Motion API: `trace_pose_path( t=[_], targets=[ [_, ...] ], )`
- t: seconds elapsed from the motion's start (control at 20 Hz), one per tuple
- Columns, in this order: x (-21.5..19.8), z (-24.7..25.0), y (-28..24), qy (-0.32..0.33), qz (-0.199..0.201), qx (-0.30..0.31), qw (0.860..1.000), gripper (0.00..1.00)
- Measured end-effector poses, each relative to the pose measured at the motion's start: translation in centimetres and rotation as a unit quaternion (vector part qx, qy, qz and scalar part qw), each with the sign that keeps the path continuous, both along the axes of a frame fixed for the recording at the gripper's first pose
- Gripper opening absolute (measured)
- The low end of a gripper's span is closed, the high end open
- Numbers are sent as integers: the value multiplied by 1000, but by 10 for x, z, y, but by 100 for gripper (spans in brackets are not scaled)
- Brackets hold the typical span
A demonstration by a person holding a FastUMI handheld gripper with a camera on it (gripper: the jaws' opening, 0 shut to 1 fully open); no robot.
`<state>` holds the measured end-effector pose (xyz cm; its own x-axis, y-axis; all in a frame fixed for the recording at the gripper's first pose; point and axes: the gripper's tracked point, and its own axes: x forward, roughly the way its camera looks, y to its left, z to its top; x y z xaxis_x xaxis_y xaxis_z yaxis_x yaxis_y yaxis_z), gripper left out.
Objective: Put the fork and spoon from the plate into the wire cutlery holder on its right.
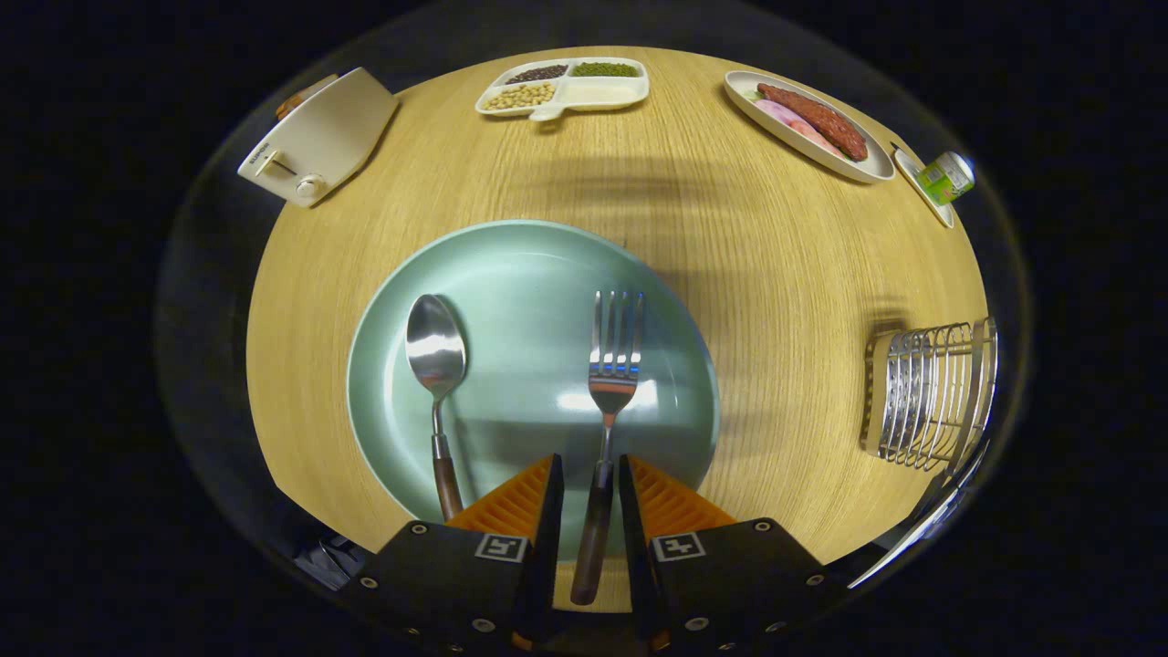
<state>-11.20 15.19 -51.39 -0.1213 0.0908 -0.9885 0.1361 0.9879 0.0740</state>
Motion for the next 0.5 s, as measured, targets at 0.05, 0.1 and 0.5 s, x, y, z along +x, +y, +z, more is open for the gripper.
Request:
trace_pose_path(
  t=[0.05,0.1,0.5],
  targets=[
    [0,-1,-4,0,-4,-10,1000,28],
    [0,-2,-5,0,-13,-18,1000,23],
    [-6,14,2,-37,-55,-12,998,5]
  ],
)
